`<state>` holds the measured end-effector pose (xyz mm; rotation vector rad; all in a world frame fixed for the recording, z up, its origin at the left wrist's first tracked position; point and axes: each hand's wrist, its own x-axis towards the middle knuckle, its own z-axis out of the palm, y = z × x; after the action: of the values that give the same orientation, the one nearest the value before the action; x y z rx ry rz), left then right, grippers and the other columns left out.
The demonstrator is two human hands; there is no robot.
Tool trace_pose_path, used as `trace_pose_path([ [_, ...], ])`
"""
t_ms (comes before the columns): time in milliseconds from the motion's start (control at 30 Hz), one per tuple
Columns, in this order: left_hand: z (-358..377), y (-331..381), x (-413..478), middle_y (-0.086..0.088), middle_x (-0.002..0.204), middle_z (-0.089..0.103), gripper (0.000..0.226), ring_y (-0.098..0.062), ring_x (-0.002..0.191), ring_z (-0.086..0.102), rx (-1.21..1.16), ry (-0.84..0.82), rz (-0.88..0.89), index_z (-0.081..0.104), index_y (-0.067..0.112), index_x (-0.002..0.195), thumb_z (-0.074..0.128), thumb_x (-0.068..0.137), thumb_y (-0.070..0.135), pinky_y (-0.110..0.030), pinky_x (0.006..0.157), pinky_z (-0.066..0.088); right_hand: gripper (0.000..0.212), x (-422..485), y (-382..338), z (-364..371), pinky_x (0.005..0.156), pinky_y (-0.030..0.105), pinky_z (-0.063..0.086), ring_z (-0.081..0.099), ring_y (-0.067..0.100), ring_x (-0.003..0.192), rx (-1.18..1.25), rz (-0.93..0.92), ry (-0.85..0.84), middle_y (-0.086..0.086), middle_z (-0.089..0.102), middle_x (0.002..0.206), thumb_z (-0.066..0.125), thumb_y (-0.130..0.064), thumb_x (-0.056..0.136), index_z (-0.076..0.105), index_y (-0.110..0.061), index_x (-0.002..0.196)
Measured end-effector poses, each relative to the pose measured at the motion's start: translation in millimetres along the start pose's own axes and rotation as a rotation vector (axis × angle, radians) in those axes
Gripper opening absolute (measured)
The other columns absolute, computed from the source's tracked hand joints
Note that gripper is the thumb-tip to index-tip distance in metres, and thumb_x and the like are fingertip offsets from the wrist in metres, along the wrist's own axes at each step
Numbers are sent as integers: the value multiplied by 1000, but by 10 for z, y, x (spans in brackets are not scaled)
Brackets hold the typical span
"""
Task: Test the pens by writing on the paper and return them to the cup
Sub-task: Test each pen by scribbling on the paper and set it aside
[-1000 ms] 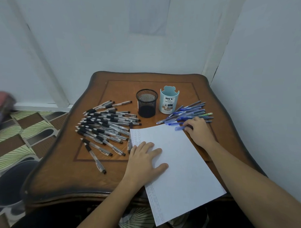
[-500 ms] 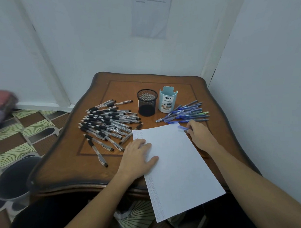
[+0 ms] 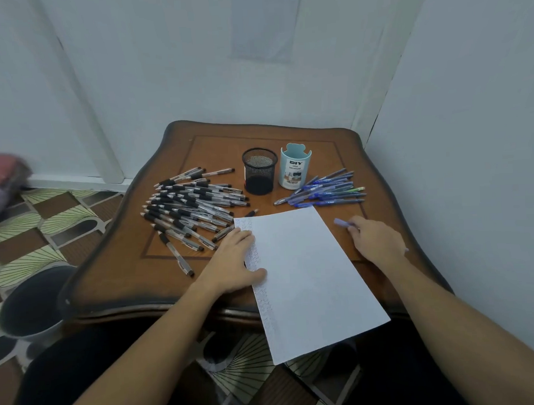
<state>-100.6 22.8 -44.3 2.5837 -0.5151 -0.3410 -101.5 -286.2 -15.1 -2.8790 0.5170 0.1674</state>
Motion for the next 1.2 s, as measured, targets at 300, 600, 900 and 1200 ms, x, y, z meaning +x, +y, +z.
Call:
trace_pose_path([
  [300,107,21,-16,5,160,18,98,-15,146,15,228,69,77,25,24,153,35,75,83,-37,119,13,53,-76,58,-75,91,55,53,63,35,103,104,115,105,13,62,118,38,-58,98,39,-17,133],
  [600,129,-4,-57,2,163,4,104,-20,149,2,286,8,77,14,29,155,31,72,90,-38,120,2,21,-404,-365,-63,70,34,58,69,25,92,1256,34,-42,15,71,103,46,-5,100,66,-14,101],
  [900,137,2,-54,2,164,1,102,-19,150,0,314,4,72,9,29,155,32,75,88,-38,120,-2,33,-608,-840,311,49,24,38,52,12,61,1215,-138,-153,5,60,67,39,-19,104,71,-18,97],
  [1200,138,1,-55,2,163,3,101,-17,149,0,288,26,78,12,28,155,37,77,86,-36,120,-3,19,-628,-987,460,58,11,46,57,8,65,1076,-169,-158,1,62,66,57,-11,96,71,-10,83],
])
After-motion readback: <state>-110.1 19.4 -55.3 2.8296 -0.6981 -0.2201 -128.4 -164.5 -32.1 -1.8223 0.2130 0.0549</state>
